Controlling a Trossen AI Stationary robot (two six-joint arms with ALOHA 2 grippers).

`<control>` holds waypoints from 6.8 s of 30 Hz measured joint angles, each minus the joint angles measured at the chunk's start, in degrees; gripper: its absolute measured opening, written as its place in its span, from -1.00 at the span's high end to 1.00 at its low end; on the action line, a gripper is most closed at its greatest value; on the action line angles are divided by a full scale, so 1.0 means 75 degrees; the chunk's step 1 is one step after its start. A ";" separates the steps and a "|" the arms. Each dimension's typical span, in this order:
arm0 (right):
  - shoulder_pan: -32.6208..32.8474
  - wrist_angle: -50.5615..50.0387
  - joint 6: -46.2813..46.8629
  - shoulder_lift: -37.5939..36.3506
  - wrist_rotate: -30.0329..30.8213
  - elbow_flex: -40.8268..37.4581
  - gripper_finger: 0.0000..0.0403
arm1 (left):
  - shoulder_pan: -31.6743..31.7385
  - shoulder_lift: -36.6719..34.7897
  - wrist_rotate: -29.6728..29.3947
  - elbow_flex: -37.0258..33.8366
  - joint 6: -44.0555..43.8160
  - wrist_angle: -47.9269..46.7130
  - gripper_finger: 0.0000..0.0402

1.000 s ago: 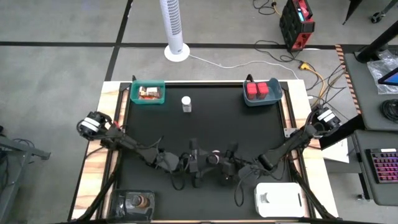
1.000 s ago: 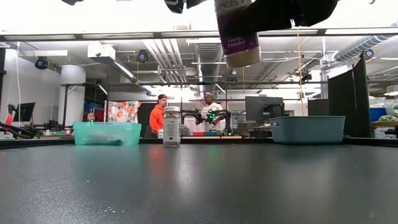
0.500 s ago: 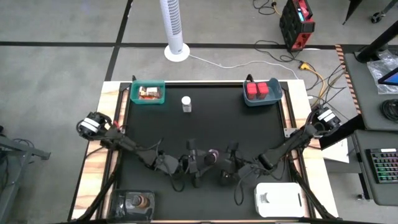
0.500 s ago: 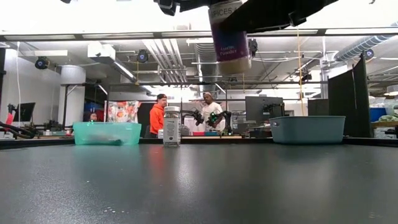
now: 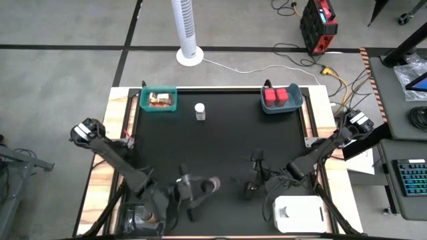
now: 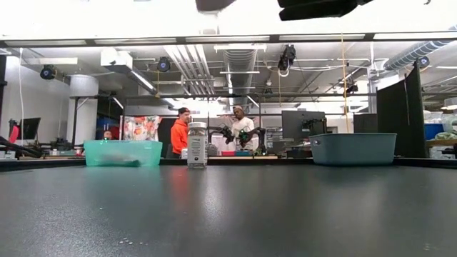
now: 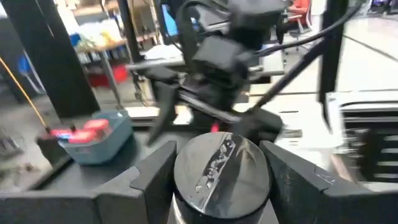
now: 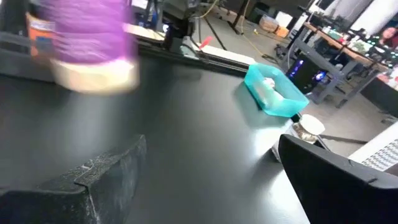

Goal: Sort spices by type
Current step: Put the black seasoning bottle into the black bin

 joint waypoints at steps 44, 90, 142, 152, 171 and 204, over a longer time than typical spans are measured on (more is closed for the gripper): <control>-0.0269 0.0142 0.0855 0.0510 -0.0265 -0.0197 -0.78 | -0.4250 0.1555 -0.1044 0.5073 -0.9698 -1.1529 0.03; -0.0287 0.0347 0.1209 0.0513 -0.0262 -0.0265 -0.78 | -0.4928 0.1348 0.1558 0.4971 -1.1873 -1.4502 0.05; -0.0487 0.0645 0.1741 0.0511 0.0100 -0.0382 -0.78 | -0.5523 -0.4384 -0.1441 -0.0306 -0.8916 -1.3580 0.05; 0.0241 0.0484 0.1769 0.0414 0.1392 -0.0382 -0.78 | -0.5526 -0.5135 -0.1678 -0.0957 -0.8764 -1.3238 0.05; 0.0807 0.1843 0.1625 0.0681 0.1595 -0.0376 -0.78 | -0.6052 -0.5400 -0.0020 -0.0954 -0.7120 -1.1862 0.05; 0.0202 0.3548 0.1581 0.1757 0.1362 -0.0143 -0.78 | -0.7578 -0.5525 -0.0009 -0.3184 -0.5431 -0.7190 0.05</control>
